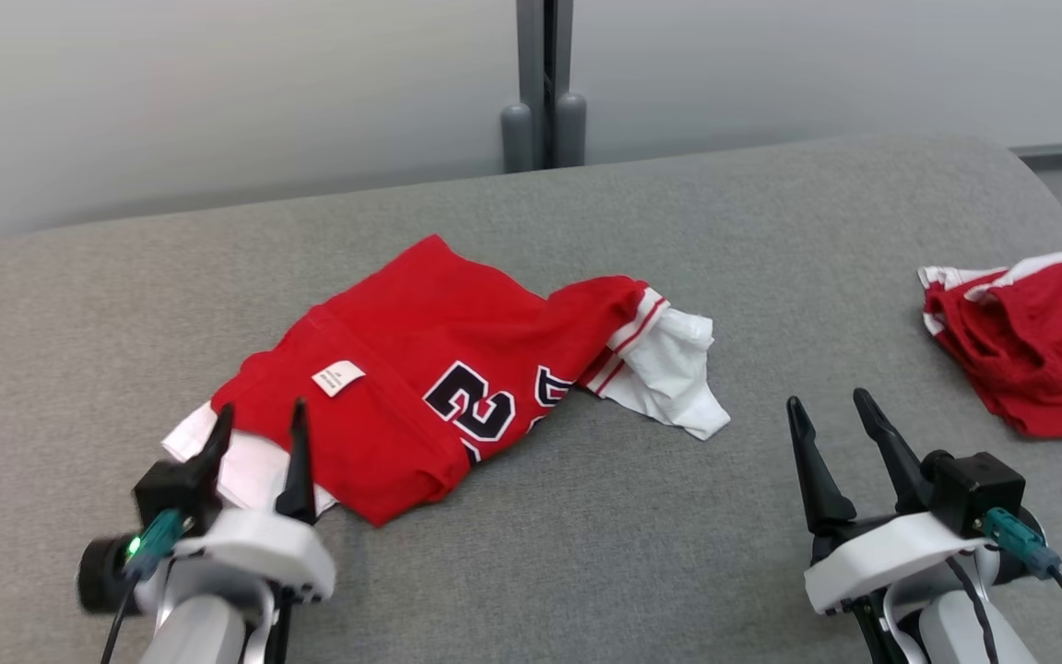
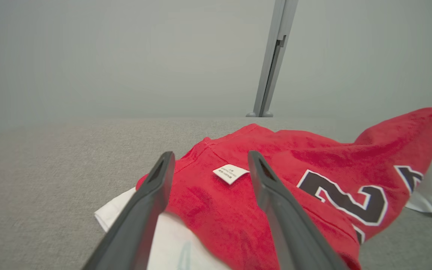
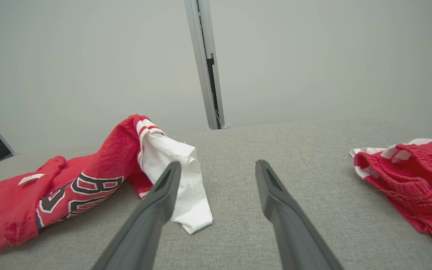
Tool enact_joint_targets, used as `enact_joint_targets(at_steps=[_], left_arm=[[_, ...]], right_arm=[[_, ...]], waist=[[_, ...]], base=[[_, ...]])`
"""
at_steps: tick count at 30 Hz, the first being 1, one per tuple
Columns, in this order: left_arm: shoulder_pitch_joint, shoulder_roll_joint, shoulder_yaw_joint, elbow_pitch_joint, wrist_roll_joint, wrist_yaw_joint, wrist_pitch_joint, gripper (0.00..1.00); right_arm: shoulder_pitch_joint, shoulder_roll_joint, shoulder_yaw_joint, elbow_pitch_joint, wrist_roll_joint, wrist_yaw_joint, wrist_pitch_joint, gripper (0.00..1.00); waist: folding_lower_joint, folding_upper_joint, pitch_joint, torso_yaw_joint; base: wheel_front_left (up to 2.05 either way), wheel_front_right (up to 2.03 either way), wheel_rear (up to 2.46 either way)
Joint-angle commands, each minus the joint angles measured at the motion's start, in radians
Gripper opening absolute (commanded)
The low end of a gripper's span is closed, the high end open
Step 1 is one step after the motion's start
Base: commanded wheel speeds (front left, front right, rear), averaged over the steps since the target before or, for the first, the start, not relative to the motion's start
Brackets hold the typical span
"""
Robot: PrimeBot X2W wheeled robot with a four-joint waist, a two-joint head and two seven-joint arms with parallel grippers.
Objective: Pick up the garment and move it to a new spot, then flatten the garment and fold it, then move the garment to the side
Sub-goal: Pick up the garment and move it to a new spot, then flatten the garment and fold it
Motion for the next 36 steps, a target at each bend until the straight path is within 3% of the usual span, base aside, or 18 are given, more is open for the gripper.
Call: enact_joint_targets(at_steps=[1,16,23,36], left_arm=[[0.031,0.003,0.035,-0.018,0.018,0.001,-0.002,1.0],[0.305,-0.049,0.281,-0.12,0.191,-0.078,-0.002,1.0],[0.351,-0.079,0.315,-0.138,0.227,-0.105,-0.002,1.0],[0.333,-0.091,0.295,-0.124,0.233,-0.135,-0.002,1.0]], right_arm=[[0.013,-0.006,-0.001,0.003,-0.003,0.0,-0.004,1.0],[0.087,-0.006,0.007,0.047,-0.002,0.0,-0.004,1.0],[0.104,-0.006,0.015,0.054,0.001,0.0,-0.004,1.0],[0.083,-0.006,0.059,0.06,0.003,0.0,-0.005,1.0]], waist=[[0.0,0.0,-0.025,0.024],[0.0,0.0,-0.114,0.085],[0.0,0.0,-0.122,0.099],[0.0,0.0,-0.094,0.145]], base=[[0.0,0.0,0.0],[0.0,0.0,0.0],[0.0,0.0,0.0],[0.0,0.0,0.0]])
